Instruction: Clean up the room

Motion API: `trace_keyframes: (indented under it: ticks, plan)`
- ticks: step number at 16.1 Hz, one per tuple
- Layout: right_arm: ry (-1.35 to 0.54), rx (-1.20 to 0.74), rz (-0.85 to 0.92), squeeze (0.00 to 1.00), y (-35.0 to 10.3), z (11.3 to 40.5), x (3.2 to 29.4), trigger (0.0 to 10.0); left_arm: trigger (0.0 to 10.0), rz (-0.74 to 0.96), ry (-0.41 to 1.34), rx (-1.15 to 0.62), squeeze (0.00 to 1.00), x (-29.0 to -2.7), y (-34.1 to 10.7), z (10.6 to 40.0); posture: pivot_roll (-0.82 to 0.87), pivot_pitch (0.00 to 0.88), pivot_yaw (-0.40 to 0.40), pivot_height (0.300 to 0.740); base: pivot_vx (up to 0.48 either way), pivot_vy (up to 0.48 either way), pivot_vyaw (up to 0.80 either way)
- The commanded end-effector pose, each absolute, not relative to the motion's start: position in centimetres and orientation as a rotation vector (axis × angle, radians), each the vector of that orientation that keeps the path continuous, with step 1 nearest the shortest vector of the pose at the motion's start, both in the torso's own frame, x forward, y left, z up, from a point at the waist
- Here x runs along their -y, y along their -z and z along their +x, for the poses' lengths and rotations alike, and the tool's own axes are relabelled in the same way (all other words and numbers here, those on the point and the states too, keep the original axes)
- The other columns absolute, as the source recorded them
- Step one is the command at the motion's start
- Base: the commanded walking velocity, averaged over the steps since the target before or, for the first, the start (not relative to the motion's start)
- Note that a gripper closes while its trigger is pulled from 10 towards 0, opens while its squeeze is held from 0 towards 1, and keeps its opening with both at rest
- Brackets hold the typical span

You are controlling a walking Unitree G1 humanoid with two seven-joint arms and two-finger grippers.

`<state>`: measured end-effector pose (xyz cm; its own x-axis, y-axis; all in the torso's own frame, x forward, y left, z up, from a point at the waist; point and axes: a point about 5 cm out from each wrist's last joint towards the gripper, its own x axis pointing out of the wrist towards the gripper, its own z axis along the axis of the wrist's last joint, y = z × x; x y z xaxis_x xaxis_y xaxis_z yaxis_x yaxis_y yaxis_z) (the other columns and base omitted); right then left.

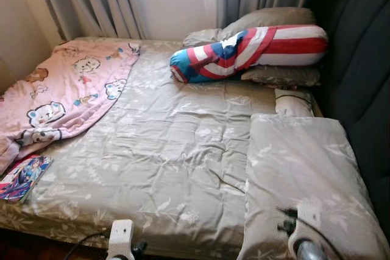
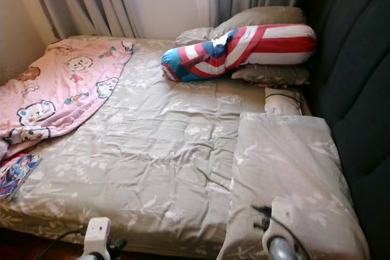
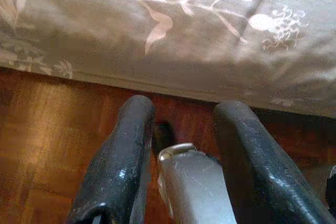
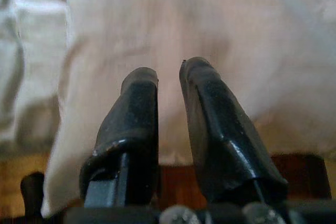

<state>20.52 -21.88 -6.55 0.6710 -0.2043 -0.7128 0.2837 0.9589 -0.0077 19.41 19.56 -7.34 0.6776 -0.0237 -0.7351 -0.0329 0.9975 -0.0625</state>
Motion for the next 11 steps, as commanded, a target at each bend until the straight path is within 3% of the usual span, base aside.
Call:
trace_keyframes:
  ticks: [1,2,3,10,11]
  plan:
    - [0.282,-0.838,0.099,0.0,7.2,19.5,21.8,10.0,10.0,-0.061,-0.001,-0.835,0.0,-19.5,7.4,19.3,0.02,0.024,0.007,0.74,0.0,0.0,0.0]
    - [0.288,-0.85,0.091,0.0,7.4,19.1,21.9,10.0,10.0,-0.061,-0.004,-0.836,0.0,-19.6,7.4,19.3,0.02,0.037,0.007,0.74,0.0,0.0,0.0]
    - [0.306,-0.863,0.093,1.0,7.6,18.6,22.2,10.0,10.0,-0.06,-0.016,-0.842,0.0,-19.8,7.5,19.2,0.01,0.049,0.009,0.74,0.0,0.0,0.0]
    - [0.318,-0.894,0.093,1.0,8.0,17.5,22.5,10.0,10.0,-0.053,-0.034,-0.871,0.0,-20.1,7.9,18.5,0.01,0.069,0.01,0.74,0.0,0.0,0.0]
    - [0.288,-0.908,0.084,0.41,8.2,17.3,22.2,10.0,10.0,-0.054,-0.031,-0.876,0.0,-20.0,7.9,18.4,0.0,0.071,0.011,0.74,0.0,0.0,0.0]
